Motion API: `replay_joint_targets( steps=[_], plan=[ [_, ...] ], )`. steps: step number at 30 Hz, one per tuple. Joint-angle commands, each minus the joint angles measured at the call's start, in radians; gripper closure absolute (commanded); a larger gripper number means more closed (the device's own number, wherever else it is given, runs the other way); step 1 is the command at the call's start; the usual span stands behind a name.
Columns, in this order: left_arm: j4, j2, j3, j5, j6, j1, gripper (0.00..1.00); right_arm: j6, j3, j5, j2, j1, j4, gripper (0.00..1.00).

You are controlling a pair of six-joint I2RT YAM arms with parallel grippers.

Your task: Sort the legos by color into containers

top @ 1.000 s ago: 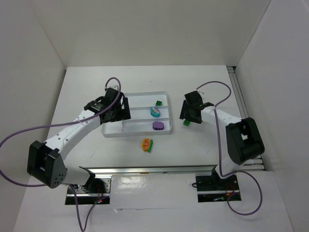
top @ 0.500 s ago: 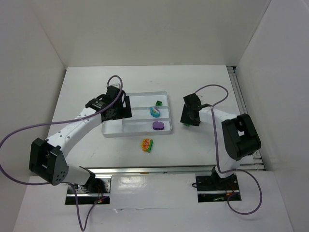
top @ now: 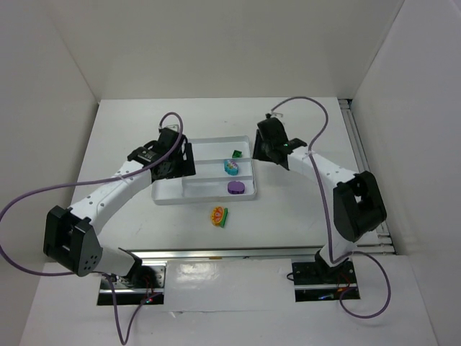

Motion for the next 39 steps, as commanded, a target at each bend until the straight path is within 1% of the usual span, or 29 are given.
replay_joint_targets(
  steps=[1, 2, 5, 8, 9, 10, 11, 13, 14, 16, 17, 19, 20, 22, 23, 25, 26, 27, 28, 29, 30, 31, 32, 33, 34, 36, 37, 38, 39],
  plan=[
    [0.004, -0.023, 0.013, -0.027, -0.010, -0.003, 0.10, -0.054, 0.152, -0.016, 0.103, 0.063, 0.053, 0.61],
    [0.004, -0.033, 0.003, -0.036, -0.010, -0.003, 0.10, -0.054, 0.228, -0.028, 0.138, 0.073, 0.041, 0.61],
    [-0.007, -0.052, -0.008, -0.036, -0.019, -0.003, 0.08, -0.054, 0.353, -0.085, 0.263, 0.106, 0.041, 0.60],
    [-0.016, -0.061, -0.019, -0.036, -0.028, -0.003, 0.07, -0.045, 0.454, -0.085, 0.359, 0.132, 0.060, 0.59],
    [-0.016, -0.070, -0.019, -0.027, -0.028, -0.012, 0.07, -0.033, 0.480, -0.108, 0.383, 0.132, 0.061, 0.59],
    [-0.016, -0.070, -0.030, -0.027, -0.028, -0.012, 0.05, -0.033, 0.505, -0.108, 0.406, 0.132, 0.061, 0.59],
    [-0.016, -0.070, -0.039, -0.027, -0.028, -0.012, 0.03, -0.021, 0.548, -0.108, 0.442, 0.144, 0.061, 0.58],
    [-0.016, -0.070, -0.051, -0.018, -0.037, -0.012, 0.02, -0.021, 0.572, -0.108, 0.475, 0.155, 0.061, 0.54],
    [-0.016, -0.070, -0.065, -0.018, -0.049, -0.012, 0.02, -0.021, 0.592, -0.099, 0.484, 0.164, 0.061, 0.51],
    [-0.016, -0.070, -0.077, 0.003, -0.059, -0.024, 0.02, -0.021, 0.609, -0.088, 0.496, 0.175, 0.061, 0.37],
    [-0.016, -0.070, -0.086, 0.003, -0.059, -0.034, 0.02, -0.021, 0.609, -0.076, 0.505, 0.175, 0.061, 0.34],
    [-0.006, -0.070, -0.087, 0.014, -0.059, -0.034, 0.02, -0.021, 0.643, -0.076, 0.515, 0.175, 0.061, 0.22],
    [-0.005, -0.070, -0.087, 0.014, -0.059, -0.034, 0.02, -0.021, 0.652, -0.076, 0.515, 0.175, 0.051, 0.20],
    [-0.005, -0.070, -0.087, 0.014, -0.068, -0.043, 0.02, -0.021, 0.668, -0.048, 0.515, 0.175, 0.028, 0.18],
    [-0.005, -0.070, -0.087, 0.014, -0.068, -0.043, 0.02, -0.021, 0.659, -0.036, 0.495, 0.175, 0.028, 0.22],
    [-0.005, -0.081, -0.087, 0.004, -0.059, -0.043, 0.02, -0.021, 0.565, -0.011, 0.402, 0.175, 0.063, 0.30],
    [-0.005, -0.081, -0.087, 0.003, -0.059, -0.043, 0.02, -0.021, 0.522, 0.004, 0.362, 0.175, 0.076, 0.36],
    [-0.005, -0.092, -0.087, 0.003, -0.050, -0.043, 0.02, -0.021, 0.478, 0.004, 0.278, 0.163, 0.087, 0.37],
    [-0.005, -0.092, -0.087, -0.009, -0.050, -0.043, 0.02, -0.031, 0.385, 0.004, 0.236, 0.163, 0.087, 0.37],
    [-0.005, -0.101, -0.087, -0.009, -0.050, -0.043, 0.02, -0.031, 0.338, -0.005, 0.194, 0.141, 0.087, 0.37],
    [-0.005, -0.101, -0.108, -0.009, -0.050, -0.043, 0.02, -0.043, 0.256, -0.023, 0.114, 0.141, 0.065, 0.37],
    [0.019, -0.101, -0.119, 0.003, -0.040, -0.043, 0.02, -0.044, 0.214, -0.040, 0.073, 0.132, 0.052, 0.37],
    [0.030, -0.101, -0.131, 0.014, -0.040, -0.043, 0.02, -0.054, 0.173, -0.078, 0.033, 0.132, 0.041, 0.34],
    [0.030, -0.101, -0.142, 0.014, -0.040, -0.043, 0.02, -0.054, 0.128, -0.094, -0.010, 0.152, 0.041, 0.32],
    [0.030, -0.101, -0.142, 0.014, -0.049, -0.043, 0.02, -0.076, 0.040, -0.109, -0.090, 0.170, 0.041, 0.27],
    [0.030, -0.072, -0.142, 0.014, -0.050, -0.043, 0.02, -0.076, -0.033, -0.132, -0.155, 0.251, 0.031, 0.23],
    [0.016, -0.072, -0.122, 0.014, -0.062, -0.043, 0.02, -0.067, -0.088, -0.133, -0.200, 0.280, 0.018, 0.21],
    [0.005, -0.057, -0.108, -0.001, -0.072, -0.043, 0.02, -0.058, -0.111, -0.148, -0.214, 0.335, 0.004, 0.20],
    [-0.021, -0.056, -0.093, -0.010, -0.085, -0.034, 0.02, -0.048, -0.131, -0.158, -0.223, 0.362, 0.004, 0.20]
  ],
)
